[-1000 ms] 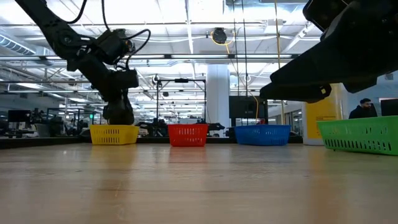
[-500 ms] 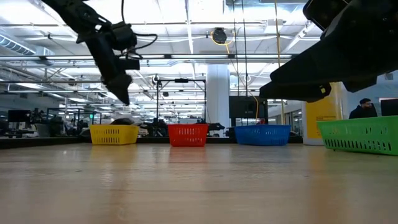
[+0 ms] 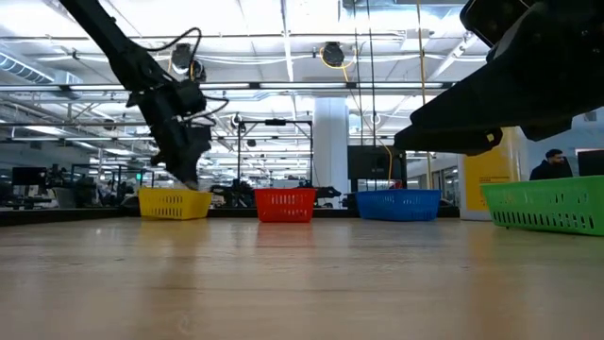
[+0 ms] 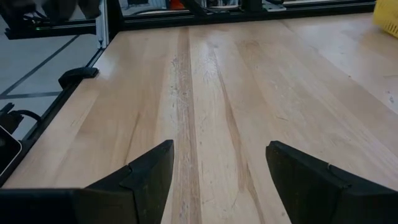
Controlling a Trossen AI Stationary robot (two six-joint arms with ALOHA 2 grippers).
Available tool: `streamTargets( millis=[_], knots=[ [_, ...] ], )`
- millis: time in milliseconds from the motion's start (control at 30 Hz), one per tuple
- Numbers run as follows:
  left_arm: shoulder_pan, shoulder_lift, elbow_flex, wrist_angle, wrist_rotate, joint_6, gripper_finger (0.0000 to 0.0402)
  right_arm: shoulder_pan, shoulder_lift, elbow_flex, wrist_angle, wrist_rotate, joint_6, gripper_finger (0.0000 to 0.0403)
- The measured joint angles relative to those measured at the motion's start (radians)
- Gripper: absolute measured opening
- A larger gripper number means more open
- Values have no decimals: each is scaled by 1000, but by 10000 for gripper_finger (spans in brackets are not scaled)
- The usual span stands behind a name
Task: Pick & Place Travel size toiletries
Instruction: Put the black hairbrush into the yellow bin, then return to Home Position
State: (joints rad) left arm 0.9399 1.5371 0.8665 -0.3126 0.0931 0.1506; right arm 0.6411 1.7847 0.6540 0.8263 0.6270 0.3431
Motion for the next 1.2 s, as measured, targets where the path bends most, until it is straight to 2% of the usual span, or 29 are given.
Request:
streamTargets(
  millis=[200, 433, 633, 767, 933, 1067, 1200],
  knots=[
    [-15, 25, 0, -84, -157, 66, 9, 0, 0, 0, -1, 0, 5, 247],
    [-37, -22, 9, -91, -170, 105, 9, 0, 0, 0, 0, 0, 7, 247],
    [-85, -178, 24, -105, -162, 39, 20, 0, 0, 0, -1, 1, 8, 247],
    [-146, -298, 24, -101, -93, 1, 5, 0, -11, -7, -1, 22, 7, 244],
    [-275, -411, -6, -9, -40, -52, 10, 0, -191, -143, 36, -68, 4, 196],
    [-390, -446, -42, 109, -39, -94, 5, -12, -421, -311, 45, -156, 8, 126],
    [-497, -445, -93, 235, -38, -103, 4, -94, -653, -460, 43, -280, 7, 53]
  ],
)
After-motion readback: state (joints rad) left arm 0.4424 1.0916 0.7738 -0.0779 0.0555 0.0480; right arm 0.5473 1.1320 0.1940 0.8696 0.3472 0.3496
